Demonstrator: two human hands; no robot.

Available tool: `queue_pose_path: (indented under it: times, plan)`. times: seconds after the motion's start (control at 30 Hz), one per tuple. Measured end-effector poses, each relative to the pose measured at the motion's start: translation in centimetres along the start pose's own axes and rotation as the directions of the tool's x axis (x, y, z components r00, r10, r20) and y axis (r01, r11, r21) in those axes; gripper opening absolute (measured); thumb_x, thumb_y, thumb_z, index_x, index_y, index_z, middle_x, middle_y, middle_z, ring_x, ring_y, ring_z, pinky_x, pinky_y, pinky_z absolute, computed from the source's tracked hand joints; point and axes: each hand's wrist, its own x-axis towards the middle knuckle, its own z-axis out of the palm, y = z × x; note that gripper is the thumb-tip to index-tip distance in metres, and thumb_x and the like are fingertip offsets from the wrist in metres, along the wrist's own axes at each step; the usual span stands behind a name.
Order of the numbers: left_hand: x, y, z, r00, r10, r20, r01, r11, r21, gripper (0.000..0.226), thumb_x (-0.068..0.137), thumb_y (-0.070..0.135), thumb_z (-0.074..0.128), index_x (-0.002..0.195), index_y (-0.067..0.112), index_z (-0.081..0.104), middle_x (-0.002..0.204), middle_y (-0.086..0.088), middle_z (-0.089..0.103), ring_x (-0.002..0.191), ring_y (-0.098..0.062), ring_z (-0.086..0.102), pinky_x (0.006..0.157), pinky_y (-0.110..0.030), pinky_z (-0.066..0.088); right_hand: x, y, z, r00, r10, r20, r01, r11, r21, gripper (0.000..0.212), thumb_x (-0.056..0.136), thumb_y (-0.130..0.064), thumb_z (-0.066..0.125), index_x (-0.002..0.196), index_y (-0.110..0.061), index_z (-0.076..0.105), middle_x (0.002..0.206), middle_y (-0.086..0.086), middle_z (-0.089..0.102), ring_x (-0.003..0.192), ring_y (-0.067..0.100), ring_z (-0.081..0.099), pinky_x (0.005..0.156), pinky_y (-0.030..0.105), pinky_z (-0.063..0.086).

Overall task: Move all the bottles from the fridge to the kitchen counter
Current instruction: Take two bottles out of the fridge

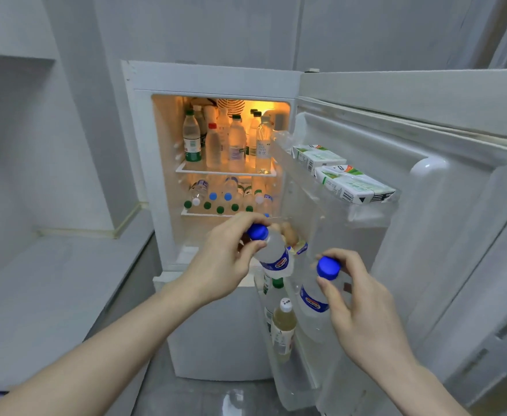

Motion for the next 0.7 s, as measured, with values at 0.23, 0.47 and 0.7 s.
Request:
queue_pose_path:
  times: [0.23, 0.47, 0.7]
  plan:
    - [-8.9, 0.9, -9.4, 0.972, -0.168, -0.166, 0.192, 0.971, 0.143, 0.025, 0.097, 0.013, 0.066, 0.119, 0.025, 0.064, 0.108, 0.02, 0.062, 0.083, -0.01, 0.06, 0.072, -0.019, 0.049, -0.7, -6.2, 2.9, 0.977, -0.208, 0.041, 0.195, 0.958, 0.212, 0.031, 0.095, -0.022, 0.067, 0.118, -0.039, 0.054, 0.114, -0.02, 0.068, 0.096, 0.025, 0.068, 0.081, 0.05, 0.057]
    - [-23.2, 3.3, -18.8, 0.882, -0.365, -0.299, 0.449, 0.846, 0.29, 0.024, 0.098, 0.018, 0.065, 0.119, 0.027, 0.063, 0.106, 0.02, 0.06, 0.085, -0.014, 0.059, 0.074, -0.021, 0.049, -5.1, -14.9, 10.7, 0.881, -0.39, 0.269, 0.244, 0.86, 0.447, 0.028, 0.097, -0.021, 0.068, 0.116, -0.038, 0.055, 0.111, -0.024, 0.067, 0.106, 0.01, 0.065, 0.081, 0.047, 0.058]
    - [-40.8, 10.0, -26.7, 0.694, -0.522, -0.496, 0.707, 0.626, 0.329, 0.026, 0.096, 0.019, 0.066, 0.119, 0.03, 0.062, 0.107, 0.018, 0.06, 0.086, -0.011, 0.058, 0.077, -0.015, 0.042, -15.2, -25.3, 17.7, 0.687, -0.565, 0.457, 0.229, 0.765, 0.602, 0.027, 0.097, -0.027, 0.067, 0.115, -0.043, 0.055, 0.114, -0.025, 0.068, 0.088, 0.012, 0.066, 0.079, 0.038, 0.056]
